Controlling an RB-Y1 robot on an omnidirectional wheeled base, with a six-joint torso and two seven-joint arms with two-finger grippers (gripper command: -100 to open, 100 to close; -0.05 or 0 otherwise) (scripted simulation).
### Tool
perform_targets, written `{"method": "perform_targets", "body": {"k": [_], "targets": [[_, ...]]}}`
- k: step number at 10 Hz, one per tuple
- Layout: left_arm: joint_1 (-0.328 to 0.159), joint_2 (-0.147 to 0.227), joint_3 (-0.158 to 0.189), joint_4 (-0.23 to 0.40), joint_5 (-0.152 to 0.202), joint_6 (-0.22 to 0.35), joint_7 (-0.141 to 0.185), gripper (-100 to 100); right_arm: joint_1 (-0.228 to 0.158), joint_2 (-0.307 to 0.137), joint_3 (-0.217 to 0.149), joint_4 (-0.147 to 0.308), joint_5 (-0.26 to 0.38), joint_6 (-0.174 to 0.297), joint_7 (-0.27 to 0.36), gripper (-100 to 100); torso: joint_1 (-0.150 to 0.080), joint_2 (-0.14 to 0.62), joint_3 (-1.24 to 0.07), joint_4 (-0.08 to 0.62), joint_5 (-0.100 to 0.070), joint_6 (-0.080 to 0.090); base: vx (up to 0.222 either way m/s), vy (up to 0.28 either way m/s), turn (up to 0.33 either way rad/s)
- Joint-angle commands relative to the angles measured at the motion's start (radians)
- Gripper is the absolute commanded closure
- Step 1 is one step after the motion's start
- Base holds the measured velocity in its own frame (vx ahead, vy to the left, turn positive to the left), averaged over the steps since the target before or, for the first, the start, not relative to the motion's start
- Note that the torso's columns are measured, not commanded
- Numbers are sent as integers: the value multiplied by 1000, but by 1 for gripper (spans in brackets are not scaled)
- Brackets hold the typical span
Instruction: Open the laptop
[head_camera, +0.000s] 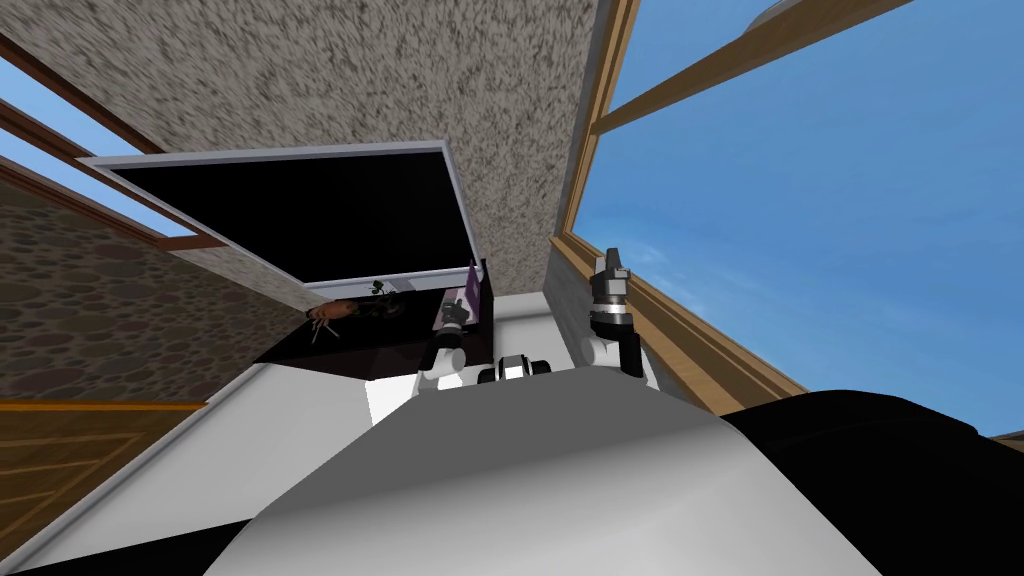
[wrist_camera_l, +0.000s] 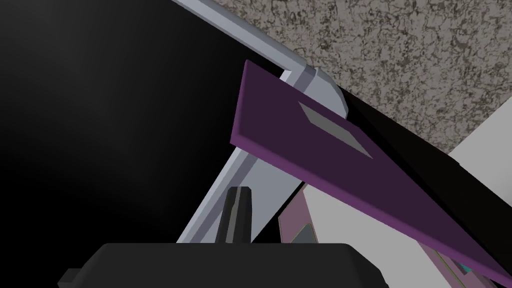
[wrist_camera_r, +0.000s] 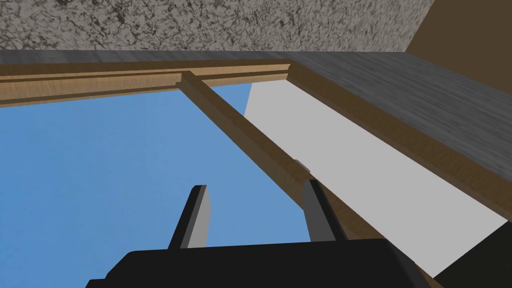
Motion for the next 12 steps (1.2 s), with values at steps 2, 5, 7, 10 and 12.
{"method": "perform_targets", "body": {"k": [2, 5, 7, 10, 12], "targets": [[18, -2, -13, 3, 72, -27, 71, 100, 0, 0, 0, 0, 0, 0, 0, 0, -5, 3, 1, 0, -1, 0, 5, 115, 9], [32, -2, -24, 6, 130, -48, 127, 100, 0, 0, 0, 0, 0, 0, 0, 0, -7, 3, 2, 1, -2, 0, 1, 89, 9], [33, -2, -25, 7, 137, -50, 132, 100, 0, 0, 0, 0, 0, 0, 0, 0, -5, 2, 1, 0, -1, 0, -1, 73, 3], [32, 86, -23, 12, 135, -49, 133, -100, 0, 0, 0, 0, 0, 0, 0, 0, -8, 2, 1, 0, -2, 0, 1, -12, 4], [30, 129, -21, 15, 132, -46, 130, -100, 0, 0, 0, 0, 0, 0, 0, 0, -6, 2, 1, 0, -2, 0, 3, -29, 8]]}}
